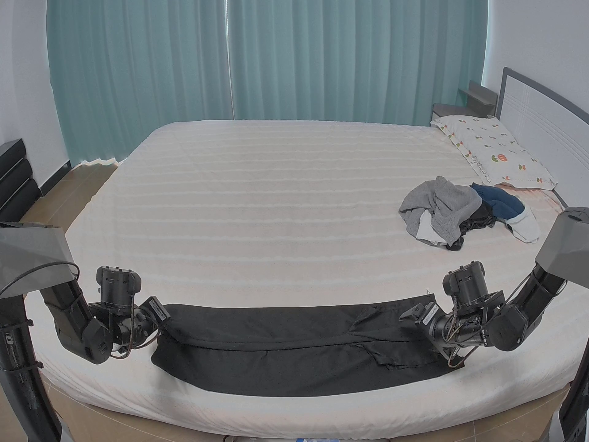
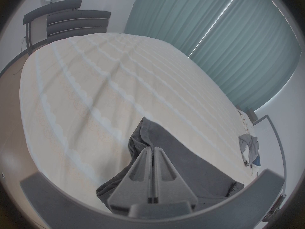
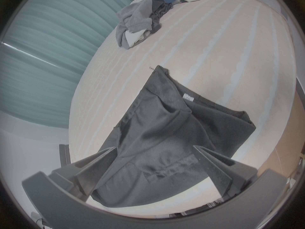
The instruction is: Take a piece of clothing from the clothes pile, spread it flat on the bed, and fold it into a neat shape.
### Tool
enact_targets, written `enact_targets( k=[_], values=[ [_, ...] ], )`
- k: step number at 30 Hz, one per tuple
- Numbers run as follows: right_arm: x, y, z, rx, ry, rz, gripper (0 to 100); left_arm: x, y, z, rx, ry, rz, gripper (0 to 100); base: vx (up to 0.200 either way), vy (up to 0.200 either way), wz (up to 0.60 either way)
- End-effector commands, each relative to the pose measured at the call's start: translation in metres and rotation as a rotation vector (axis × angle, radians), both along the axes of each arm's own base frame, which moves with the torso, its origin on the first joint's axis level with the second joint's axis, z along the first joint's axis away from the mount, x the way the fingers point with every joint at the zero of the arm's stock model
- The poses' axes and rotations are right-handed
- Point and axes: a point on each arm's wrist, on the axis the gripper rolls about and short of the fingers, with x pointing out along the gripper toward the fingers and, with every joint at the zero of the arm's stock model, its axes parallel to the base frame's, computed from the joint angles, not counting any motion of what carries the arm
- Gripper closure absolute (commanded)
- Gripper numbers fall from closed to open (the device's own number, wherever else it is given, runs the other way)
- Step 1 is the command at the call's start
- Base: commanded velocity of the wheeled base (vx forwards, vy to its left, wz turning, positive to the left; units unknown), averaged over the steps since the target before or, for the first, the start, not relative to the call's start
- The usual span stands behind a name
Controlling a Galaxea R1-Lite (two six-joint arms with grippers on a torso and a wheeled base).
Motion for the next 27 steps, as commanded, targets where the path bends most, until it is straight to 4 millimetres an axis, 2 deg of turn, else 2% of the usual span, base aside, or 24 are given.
enact_targets(
  k=[1, 11, 27],
  values=[
    [0.007, 0.002, -0.002, -0.010, -0.006, -0.025, 0, 0.001, 0.000, 0.012, -0.009, -0.051, 0.005, 100, 0.000, 0.000, 0.00],
    [0.007, 0.002, -0.011, -0.028, 0.023, -0.036, 0, 0.005, 0.000, 0.017, -0.049, -0.110, 0.030, 100, 0.000, 0.000, 0.00],
    [0.029, 0.003, -0.016, -0.024, 0.016, -0.083, 0, 0.005, 0.000, 0.017, -0.055, -0.114, 0.031, 100, 0.000, 0.000, 0.00]
  ],
)
